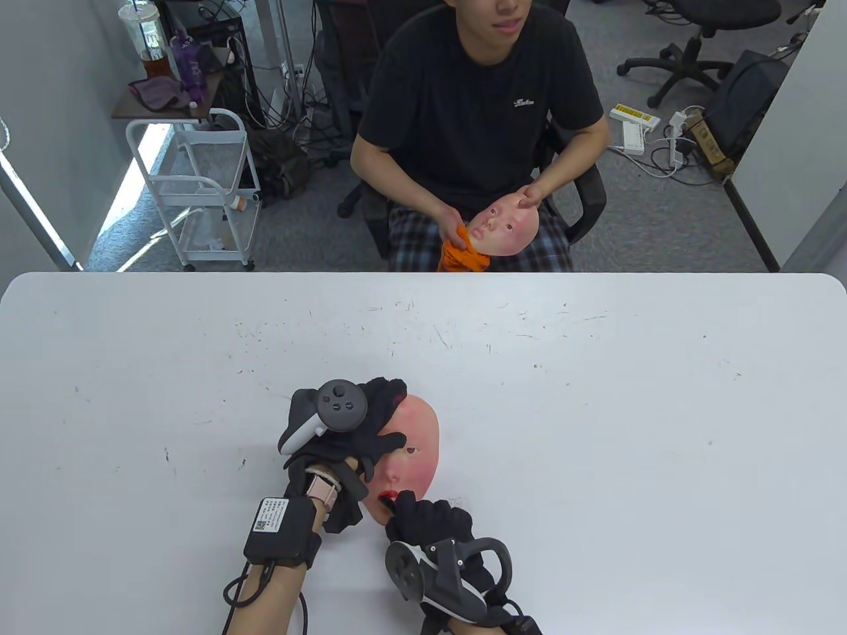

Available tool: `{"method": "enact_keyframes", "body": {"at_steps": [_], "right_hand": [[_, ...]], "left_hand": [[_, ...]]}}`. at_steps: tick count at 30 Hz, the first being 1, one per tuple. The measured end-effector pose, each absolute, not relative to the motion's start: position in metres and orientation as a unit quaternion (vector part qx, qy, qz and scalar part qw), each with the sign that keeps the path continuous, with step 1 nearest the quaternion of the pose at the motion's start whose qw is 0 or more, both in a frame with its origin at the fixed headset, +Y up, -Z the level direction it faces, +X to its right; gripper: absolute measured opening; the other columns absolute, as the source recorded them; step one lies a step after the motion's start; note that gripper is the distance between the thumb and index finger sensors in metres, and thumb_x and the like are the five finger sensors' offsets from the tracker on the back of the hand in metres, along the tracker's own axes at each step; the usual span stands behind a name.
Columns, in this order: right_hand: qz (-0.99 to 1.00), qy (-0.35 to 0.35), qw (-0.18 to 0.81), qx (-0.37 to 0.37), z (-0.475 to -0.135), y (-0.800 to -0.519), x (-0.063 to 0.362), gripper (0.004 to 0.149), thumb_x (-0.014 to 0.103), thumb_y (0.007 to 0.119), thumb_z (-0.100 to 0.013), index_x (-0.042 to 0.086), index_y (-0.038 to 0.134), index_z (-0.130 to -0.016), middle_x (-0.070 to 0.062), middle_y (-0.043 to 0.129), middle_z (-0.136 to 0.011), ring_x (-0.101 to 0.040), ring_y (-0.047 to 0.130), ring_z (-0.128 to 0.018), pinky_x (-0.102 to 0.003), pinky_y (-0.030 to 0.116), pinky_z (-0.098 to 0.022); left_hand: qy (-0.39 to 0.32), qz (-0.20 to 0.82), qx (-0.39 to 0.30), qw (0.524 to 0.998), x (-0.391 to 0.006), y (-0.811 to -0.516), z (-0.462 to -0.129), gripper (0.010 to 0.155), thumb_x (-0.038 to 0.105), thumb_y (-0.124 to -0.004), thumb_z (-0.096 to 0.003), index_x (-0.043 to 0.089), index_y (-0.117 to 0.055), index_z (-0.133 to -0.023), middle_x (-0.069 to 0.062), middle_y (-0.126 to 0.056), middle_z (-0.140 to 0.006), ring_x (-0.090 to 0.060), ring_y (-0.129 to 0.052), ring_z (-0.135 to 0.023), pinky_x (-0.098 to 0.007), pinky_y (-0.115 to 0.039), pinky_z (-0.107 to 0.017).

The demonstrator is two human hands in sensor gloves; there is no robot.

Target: Apply lipstick on mannequin lips

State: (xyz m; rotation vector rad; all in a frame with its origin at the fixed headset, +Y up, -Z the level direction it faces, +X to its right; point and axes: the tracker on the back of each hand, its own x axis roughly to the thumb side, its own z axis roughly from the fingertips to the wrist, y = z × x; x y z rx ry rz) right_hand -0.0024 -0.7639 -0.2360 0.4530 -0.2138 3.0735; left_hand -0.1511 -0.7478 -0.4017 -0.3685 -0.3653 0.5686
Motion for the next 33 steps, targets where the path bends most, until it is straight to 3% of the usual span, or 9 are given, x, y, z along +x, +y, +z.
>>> {"method": "enact_keyframes", "body": {"at_steps": [4,9,33], "right_hand": [[0.987,-0.039,0.019,0.153,-0.24,-0.766,-0.007,0.052,0.046,0.073,-0.051,0.014,0.076,-0.091,0.001,0.091,-0.056,-0.025,0.09,-0.054,-0.043,0.073,-0.047],[0.987,-0.084,0.034,0.135,-0.236,-0.763,0.004,0.052,0.046,0.075,-0.049,0.013,0.079,-0.089,0.001,0.092,-0.052,-0.025,0.091,-0.05,-0.043,0.075,-0.044],[0.989,-0.069,0.075,0.106,-0.238,-0.764,0.026,0.052,0.046,0.073,-0.05,0.012,0.078,-0.089,0.002,0.091,-0.053,-0.024,0.091,-0.05,-0.042,0.075,-0.044]], "left_hand": [[-0.178,0.279,-0.18,0.926,-0.151,-0.748,-0.402,0.084,0.047,-0.076,-0.0514,0.044,-0.022,-0.116,0.002,-0.015,-0.124,-0.034,-0.015,-0.113,-0.061,-0.029,-0.082],[-0.178,0.278,-0.18,0.927,-0.151,-0.748,-0.402,0.084,0.047,-0.076,-0.0514,0.044,-0.022,-0.116,0.002,-0.015,-0.124,-0.034,-0.015,-0.113,-0.061,-0.029,-0.082],[-0.177,0.28,-0.181,0.926,-0.152,-0.748,-0.402,0.084,0.047,-0.076,-0.0514,0.044,-0.021,-0.115,0.003,-0.015,-0.124,-0.034,-0.014,-0.113,-0.061,-0.029,-0.082]]}}
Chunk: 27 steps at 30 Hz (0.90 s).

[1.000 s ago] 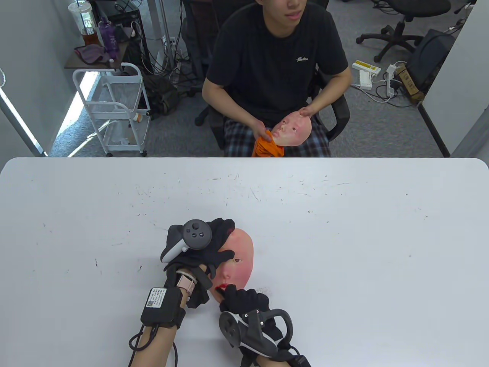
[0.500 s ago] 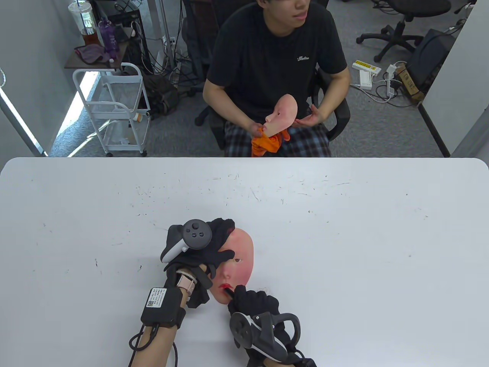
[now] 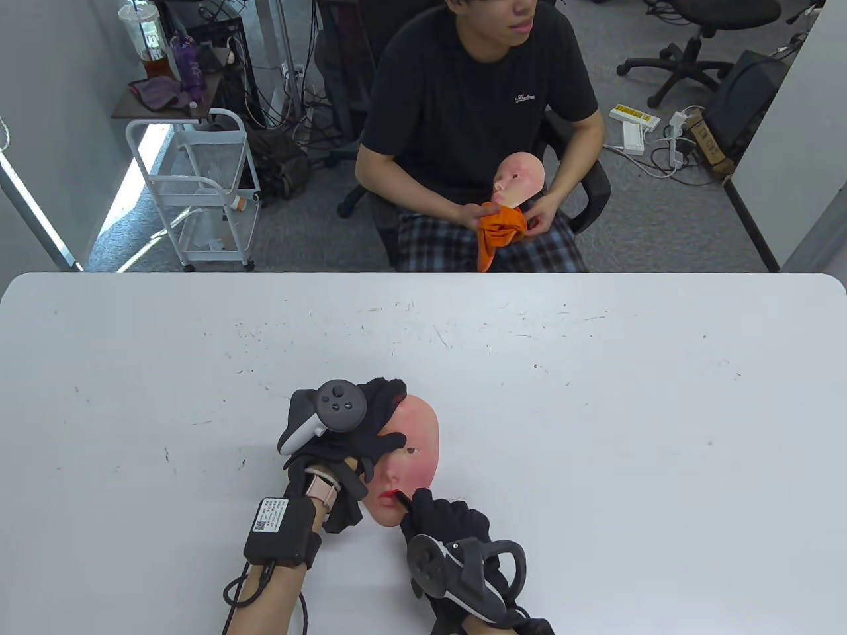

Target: Apply lipstick on mannequin lips

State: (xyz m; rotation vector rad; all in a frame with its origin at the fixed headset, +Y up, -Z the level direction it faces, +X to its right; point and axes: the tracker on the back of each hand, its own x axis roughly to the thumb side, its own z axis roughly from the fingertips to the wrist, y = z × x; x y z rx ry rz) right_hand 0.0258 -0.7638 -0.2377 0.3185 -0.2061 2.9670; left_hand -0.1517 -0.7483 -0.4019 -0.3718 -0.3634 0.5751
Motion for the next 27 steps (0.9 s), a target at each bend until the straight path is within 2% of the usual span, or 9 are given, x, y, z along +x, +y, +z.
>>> {"method": "enact_keyframes", "body": {"at_steps": [6,12,18,22,27], "right_hand": [[0.991,-0.054,0.061,0.107,-0.2371,-0.765,0.0277,0.052,0.045,0.075,-0.049,0.011,0.081,-0.087,0.001,0.093,-0.05,-0.025,0.092,-0.048,-0.043,0.075,-0.042],[0.989,-0.068,0.064,0.118,-0.2366,-0.7642,0.0245,0.052,0.046,0.071,-0.051,0.014,0.075,-0.092,0.002,0.091,-0.056,-0.024,0.091,-0.054,-0.042,0.074,-0.047],[0.99,-0.05,0.065,0.116,-0.2376,-0.7646,0.0276,0.051,0.046,0.073,-0.05,0.013,0.078,-0.089,0.001,0.091,-0.053,-0.025,0.091,-0.051,-0.043,0.074,-0.045],[0.988,-0.063,0.062,0.129,-0.2364,-0.7636,0.0235,0.052,0.047,0.071,-0.051,0.015,0.076,-0.091,0.002,0.09,-0.056,-0.024,0.09,-0.054,-0.042,0.074,-0.047],[0.989,-0.077,0.063,0.112,-0.2377,-0.7622,0.0252,0.051,0.046,0.072,-0.05,0.014,0.077,-0.09,0.002,0.091,-0.054,-0.024,0.091,-0.052,-0.042,0.074,-0.046]], "left_hand": [[-0.178,0.281,-0.182,0.925,-0.1519,-0.7483,-0.4022,0.084,0.047,-0.076,-0.0513,0.045,-0.022,-0.115,0.003,-0.015,-0.124,-0.033,-0.014,-0.113,-0.061,-0.029,-0.082],[-0.178,0.283,-0.183,0.925,-0.152,-0.7487,-0.4023,0.084,0.047,-0.076,-0.0514,0.045,-0.022,-0.115,0.003,-0.015,-0.124,-0.033,-0.014,-0.113,-0.061,-0.029,-0.082],[-0.177,0.281,-0.183,0.925,-0.1521,-0.7485,-0.4025,0.084,0.047,-0.076,-0.0514,0.045,-0.022,-0.115,0.003,-0.015,-0.124,-0.033,-0.015,-0.113,-0.061,-0.029,-0.082],[-0.177,0.283,-0.183,0.925,-0.1521,-0.7486,-0.4025,0.084,0.047,-0.076,-0.0513,0.045,-0.022,-0.115,0.003,-0.015,-0.124,-0.033,-0.015,-0.113,-0.061,-0.029,-0.082],[-0.176,0.281,-0.184,0.925,-0.1521,-0.7484,-0.4026,0.084,0.047,-0.076,-0.0514,0.045,-0.022,-0.115,0.003,-0.015,-0.124,-0.033,-0.014,-0.113,-0.061,-0.029,-0.082]]}}
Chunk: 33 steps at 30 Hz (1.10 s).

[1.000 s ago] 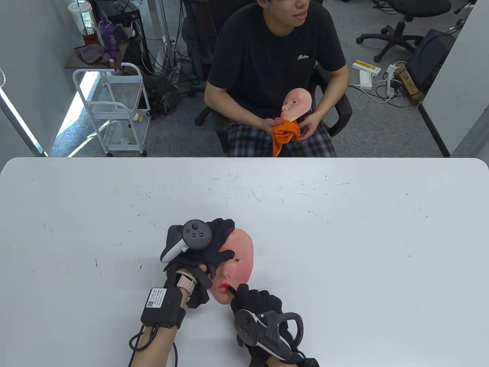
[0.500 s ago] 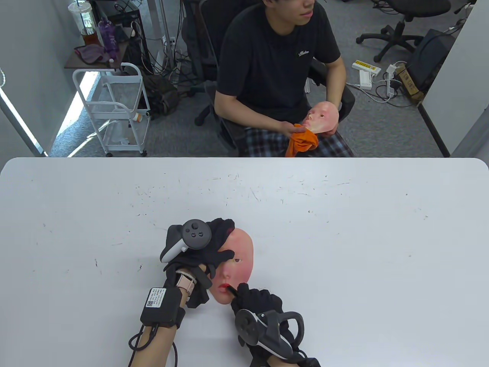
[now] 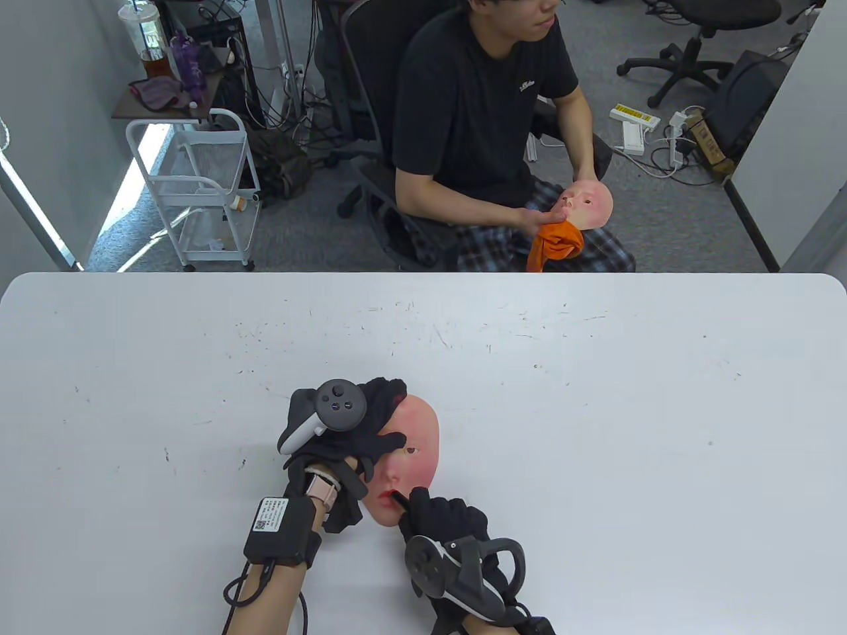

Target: Apply lipstick on mannequin lips

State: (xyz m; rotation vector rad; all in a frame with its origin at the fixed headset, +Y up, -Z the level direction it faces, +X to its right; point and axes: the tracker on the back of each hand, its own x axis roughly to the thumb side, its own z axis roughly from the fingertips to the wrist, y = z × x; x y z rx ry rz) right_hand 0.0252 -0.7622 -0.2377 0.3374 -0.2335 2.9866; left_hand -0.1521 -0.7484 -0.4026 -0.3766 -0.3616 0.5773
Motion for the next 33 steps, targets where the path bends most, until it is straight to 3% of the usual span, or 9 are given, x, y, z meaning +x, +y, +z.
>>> {"method": "enact_keyframes", "body": {"at_steps": [23,33], "right_hand": [[0.986,-0.088,0.048,0.135,-0.236,-0.761,0.019,0.051,0.047,0.071,-0.051,0.016,0.076,-0.091,0.003,0.09,-0.055,-0.023,0.091,-0.053,-0.042,0.074,-0.047],[0.99,-0.08,0.041,0.111,-0.238,-0.761,0.027,0.051,0.046,0.074,-0.049,0.012,0.08,-0.087,0.001,0.092,-0.05,-0.025,0.092,-0.048,-0.043,0.075,-0.043]], "left_hand": [[-0.176,0.283,-0.185,0.925,-0.152,-0.749,-0.403,0.084,0.047,-0.076,-0.0513,0.045,-0.022,-0.115,0.004,-0.015,-0.124,-0.033,-0.014,-0.113,-0.061,-0.029,-0.082],[-0.176,0.284,-0.184,0.924,-0.152,-0.749,-0.403,0.084,0.047,-0.076,-0.0513,0.045,-0.022,-0.115,0.003,-0.015,-0.124,-0.033,-0.014,-0.113,-0.061,-0.029,-0.082]]}}
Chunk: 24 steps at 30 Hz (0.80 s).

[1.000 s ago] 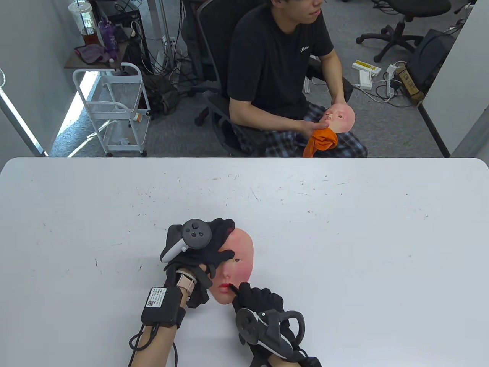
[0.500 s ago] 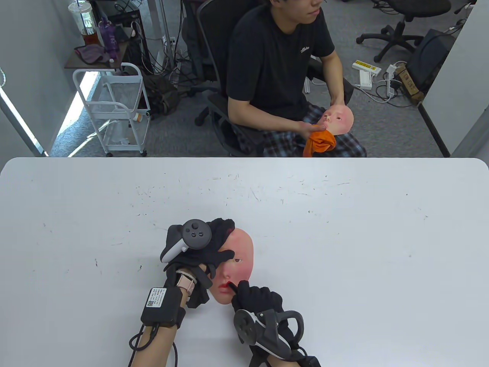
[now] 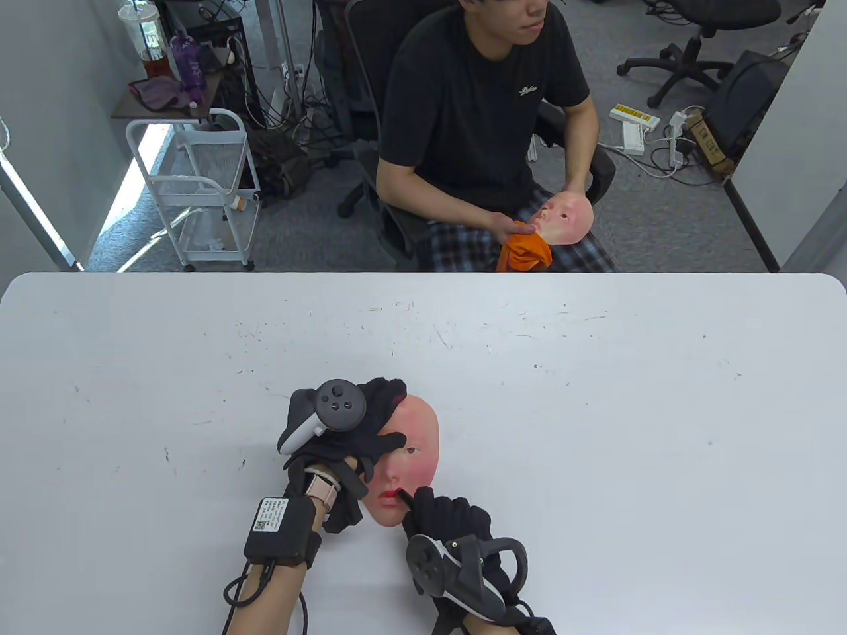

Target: Apply lipstick on mannequin lips

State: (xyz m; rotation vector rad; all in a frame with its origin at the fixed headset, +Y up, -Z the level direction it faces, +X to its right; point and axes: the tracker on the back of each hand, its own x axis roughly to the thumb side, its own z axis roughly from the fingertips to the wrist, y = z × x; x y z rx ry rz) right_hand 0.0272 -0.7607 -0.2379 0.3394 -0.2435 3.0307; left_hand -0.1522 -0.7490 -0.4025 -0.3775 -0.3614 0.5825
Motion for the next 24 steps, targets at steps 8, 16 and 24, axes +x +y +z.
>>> {"method": "enact_keyframes", "body": {"at_steps": [8,16,24], "right_hand": [[0.99,-0.068,0.038,0.119,-0.2364,-0.7601,0.0285,0.051,0.046,0.076,-0.048,0.012,0.083,-0.085,0.001,0.093,-0.048,-0.025,0.093,-0.046,-0.043,0.076,-0.041],[0.989,-0.086,0.036,0.118,-0.2345,-0.7589,0.0239,0.051,0.046,0.073,-0.049,0.014,0.08,-0.088,0.001,0.092,-0.052,-0.025,0.092,-0.05,-0.043,0.075,-0.044],[0.989,-0.075,0.033,0.121,-0.2345,-0.7597,0.0243,0.051,0.046,0.074,-0.049,0.013,0.081,-0.087,0.001,0.092,-0.051,-0.025,0.092,-0.049,-0.043,0.075,-0.044]], "left_hand": [[-0.176,0.285,-0.184,0.924,-0.1524,-0.749,-0.4025,0.084,0.047,-0.076,-0.0513,0.045,-0.022,-0.115,0.004,-0.015,-0.124,-0.033,-0.014,-0.113,-0.061,-0.029,-0.082],[-0.179,0.287,-0.184,0.923,-0.1527,-0.7493,-0.4026,0.084,0.047,-0.076,-0.0513,0.046,-0.021,-0.115,0.004,-0.014,-0.124,-0.033,-0.014,-0.113,-0.061,-0.028,-0.082],[-0.18,0.289,-0.184,0.922,-0.1531,-0.7494,-0.4026,0.084,0.047,-0.076,-0.0513,0.045,-0.021,-0.115,0.004,-0.014,-0.124,-0.032,-0.014,-0.113,-0.061,-0.028,-0.082]]}}
